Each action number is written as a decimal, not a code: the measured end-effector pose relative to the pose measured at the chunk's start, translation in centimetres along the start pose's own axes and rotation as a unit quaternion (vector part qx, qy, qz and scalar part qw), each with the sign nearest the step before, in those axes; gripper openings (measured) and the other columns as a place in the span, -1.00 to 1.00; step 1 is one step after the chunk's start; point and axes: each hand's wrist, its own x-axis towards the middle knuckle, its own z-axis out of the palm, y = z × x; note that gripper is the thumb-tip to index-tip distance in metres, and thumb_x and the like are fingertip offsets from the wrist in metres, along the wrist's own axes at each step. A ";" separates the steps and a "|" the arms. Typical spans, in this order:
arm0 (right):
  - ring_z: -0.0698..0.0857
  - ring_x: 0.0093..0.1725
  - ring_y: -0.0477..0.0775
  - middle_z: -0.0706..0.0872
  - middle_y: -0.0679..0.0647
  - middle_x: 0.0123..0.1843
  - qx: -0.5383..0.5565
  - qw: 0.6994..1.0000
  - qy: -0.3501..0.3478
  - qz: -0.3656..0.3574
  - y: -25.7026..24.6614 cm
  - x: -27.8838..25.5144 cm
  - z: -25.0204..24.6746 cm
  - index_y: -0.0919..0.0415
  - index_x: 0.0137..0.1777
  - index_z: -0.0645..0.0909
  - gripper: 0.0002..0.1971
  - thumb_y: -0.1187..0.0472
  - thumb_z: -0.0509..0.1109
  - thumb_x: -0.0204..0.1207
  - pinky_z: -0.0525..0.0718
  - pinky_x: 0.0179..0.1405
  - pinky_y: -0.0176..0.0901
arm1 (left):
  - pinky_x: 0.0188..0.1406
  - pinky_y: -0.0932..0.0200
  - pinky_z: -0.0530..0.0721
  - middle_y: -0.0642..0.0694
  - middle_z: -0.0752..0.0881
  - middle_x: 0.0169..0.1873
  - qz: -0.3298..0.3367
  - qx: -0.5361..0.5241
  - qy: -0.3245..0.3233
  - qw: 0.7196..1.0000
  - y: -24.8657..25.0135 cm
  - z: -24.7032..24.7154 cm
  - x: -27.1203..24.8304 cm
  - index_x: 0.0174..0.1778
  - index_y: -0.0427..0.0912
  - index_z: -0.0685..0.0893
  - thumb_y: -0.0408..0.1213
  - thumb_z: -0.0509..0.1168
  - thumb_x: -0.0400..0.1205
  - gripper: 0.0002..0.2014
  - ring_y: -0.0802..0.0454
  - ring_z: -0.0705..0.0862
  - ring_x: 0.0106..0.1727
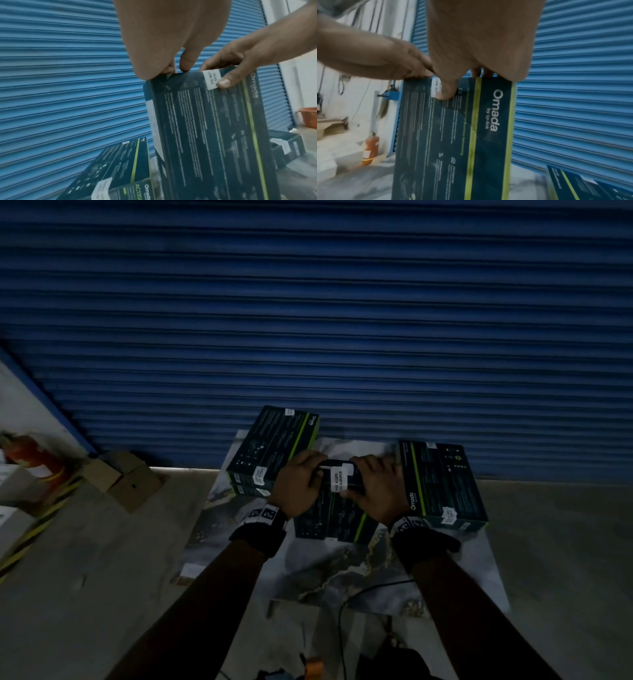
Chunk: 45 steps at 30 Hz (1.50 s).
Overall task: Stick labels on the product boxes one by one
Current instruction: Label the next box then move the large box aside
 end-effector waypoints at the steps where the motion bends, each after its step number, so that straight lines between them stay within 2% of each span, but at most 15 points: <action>1: 0.52 0.38 0.27 0.58 0.02 0.43 -0.001 1.000 -0.003 0.004 -0.1 0.1 -0.2 -0.05 0.58 0.41 -0.23 -0.42 0.41 0.45 0.39 0.23 0.13 | 0.34 0.04 0.64 -0.20 0.65 0.35 -0.005 -0.009 0.004 1.000 0.0 -0.2 -0.1 0.43 -0.24 0.68 -0.36 0.30 0.69 -0.63 -0.19 0.67 0.27; 9: 0.54 0.33 0.23 0.62 0.01 0.37 0.009 1.000 0.025 -0.011 -0.1 -1.2 -1.2 -0.02 0.50 0.51 -0.24 -0.36 0.52 0.36 0.38 0.24 0.13 | -0.04 -0.03 0.75 -0.11 0.64 0.08 -0.113 -0.039 0.130 0.984 1.5 -1.5 -0.8 0.07 -0.08 0.77 -0.23 0.41 0.66 -0.90 -0.10 0.72 -0.10; 14: 0.53 0.29 0.22 0.61 0.04 0.31 -0.002 0.990 0.135 -0.029 0.4 -2.1 -3.1 0.04 0.40 0.54 -0.36 -0.21 0.59 0.39 0.37 0.21 0.16 | -0.01 0.02 0.67 -0.13 0.59 0.17 -0.208 -0.053 0.170 0.962 3.4 -2.0 -1.0 0.20 -0.03 0.63 0.17 0.30 0.70 -0.64 -0.14 0.67 0.05; 16: 0.52 0.27 0.21 0.62 0.05 0.31 -0.011 0.985 0.166 -0.040 0.4 -2.2 -4.0 0.05 0.37 0.54 -0.41 -0.15 0.60 0.41 0.36 0.20 0.16 | 0.15 -0.03 0.64 -0.16 0.64 0.19 -0.299 -0.095 0.165 0.935 3.9 -2.3 0.0 0.21 -0.04 0.64 0.36 0.17 0.68 -0.47 -0.18 0.66 0.17; 20: 0.50 0.27 0.18 0.64 0.08 0.29 -0.040 0.975 0.211 -0.051 1.0 -2.8 -4.7 0.11 0.31 0.60 -0.45 0.00 0.65 0.36 0.33 0.22 0.15 | 0.33 -0.30 0.67 -0.12 0.76 0.20 -0.419 -0.298 0.025 0.858 4.5 -3.1 2.5 0.19 0.21 0.72 0.72 0.00 0.43 -0.22 -0.20 0.71 0.22; 24: 0.50 0.26 0.18 0.62 0.07 0.30 -0.087 0.959 0.260 -0.067 1.6 -4.3 -4.9 0.13 0.30 0.66 -0.45 0.14 0.69 0.29 0.33 0.20 0.12 | 0.40 -0.35 0.66 -0.20 0.78 0.32 -0.413 -0.542 -0.138 0.719 4.1 -4.2 4.2 0.39 0.08 0.73 0.45 0.31 0.57 -0.36 -0.24 0.74 0.33; 26: 0.50 0.29 0.21 0.58 0.07 0.34 -0.088 0.955 0.274 -0.074 1.8 -5.2 -4.6 0.14 0.32 0.66 -0.44 0.16 0.69 0.29 0.33 0.22 0.13 | 0.45 -0.37 0.62 -0.26 0.74 0.37 -0.412 -0.560 -0.174 0.698 3.5 -4.2 4.8 0.47 -0.07 0.70 0.28 0.47 0.56 -0.34 -0.29 0.72 0.39; 31: 0.48 0.34 0.26 0.48 0.09 0.40 -0.068 0.967 0.239 -0.061 2.4 -6.9 -3.6 0.13 0.38 0.52 -0.35 0.11 0.70 0.33 0.30 0.29 0.17 | 0.29 -0.27 0.75 -0.18 0.54 0.58 -0.437 -0.499 -0.136 0.736 3.9 -2.7 5.0 0.75 0.03 0.28 0.06 0.73 0.36 0.09 -0.17 0.68 0.38; 34: 0.48 0.45 0.28 0.42 0.05 0.53 0.001 0.990 0.139 -0.024 3.6 -7.3 -3.4 0.04 0.48 0.48 -0.28 -0.19 0.62 0.39 0.32 0.33 0.27 | -0.11 0.15 0.80 -0.10 0.54 0.56 -0.393 -0.509 -0.064 0.763 5.2 -1.2 4.6 0.78 -0.01 0.21 -0.26 0.50 0.66 -0.19 0.13 0.70 0.10; 35: 0.42 0.53 0.26 0.37 0.03 0.61 0.025 0.996 0.088 -0.006 4.3 -7.5 -3.4 -0.02 0.57 0.41 -0.19 -0.37 0.53 0.40 0.30 0.38 0.30 | -0.11 0.21 0.79 -0.10 0.54 0.56 -0.374 -0.509 -0.045 0.773 5.6 -0.9 4.4 0.77 -0.01 0.24 -0.36 0.44 0.70 -0.25 0.16 0.70 0.09; 37: 0.23 0.67 0.21 0.21 0.00 0.73 0.100 0.994 0.022 0.038 5.5 -7.6 -3.9 -0.12 0.71 0.20 -0.02 -0.56 0.38 0.38 0.23 0.52 0.31 | 0.26 0.07 0.76 -0.07 0.48 0.63 -0.337 -0.512 -0.023 0.790 5.5 -0.4 4.1 0.77 0.05 0.27 -0.46 0.43 0.69 -0.23 0.03 0.67 0.36; 39: 0.13 0.74 0.15 0.10 -0.01 0.79 0.243 0.963 0.009 0.117 6.6 -7.3 -3.9 -0.12 0.77 0.06 -0.06 -0.52 0.27 0.51 0.13 0.63 0.17 | 0.55 -0.13 0.58 -0.03 0.43 0.68 -0.300 -0.494 -0.038 0.815 5.4 -0.3 3.8 0.76 0.12 0.29 -0.49 0.45 0.66 -0.19 -0.06 0.51 0.59; 41: 0.14 0.75 0.15 0.07 0.03 0.80 0.380 0.892 0.011 0.243 8.4 -6.1 -3.4 -0.03 0.80 -0.01 -0.03 -0.46 0.29 0.54 0.14 0.64 -0.02 | 0.62 -0.18 0.50 0.04 0.39 0.70 -0.263 -0.465 -0.065 0.843 5.4 0.2 3.6 0.73 0.20 0.34 -0.49 0.44 0.66 -0.21 -0.03 0.41 0.66; 43: 0.25 0.73 0.18 0.19 0.06 0.78 0.474 0.815 -0.015 0.332 9.6 -5.1 -3.2 0.02 0.81 -0.01 0.12 -0.54 0.36 0.42 0.27 0.65 0.04 | 0.65 -0.19 0.46 0.11 0.37 0.69 -0.239 -0.456 -0.076 0.854 5.9 1.0 3.3 0.70 0.24 0.38 -0.50 0.43 0.67 -0.23 0.01 0.36 0.69; 45: 0.50 0.54 0.08 0.49 -0.01 0.59 0.540 0.765 -0.057 0.346 10.5 -4.9 -2.9 0.11 0.73 0.27 -0.11 -0.37 0.41 0.53 0.44 0.48 -0.09 | 0.66 -0.14 0.45 0.17 0.39 0.67 -0.229 -0.452 -0.083 0.858 6.5 2.0 3.0 0.70 0.22 0.38 -0.49 0.41 0.68 -0.25 0.07 0.36 0.69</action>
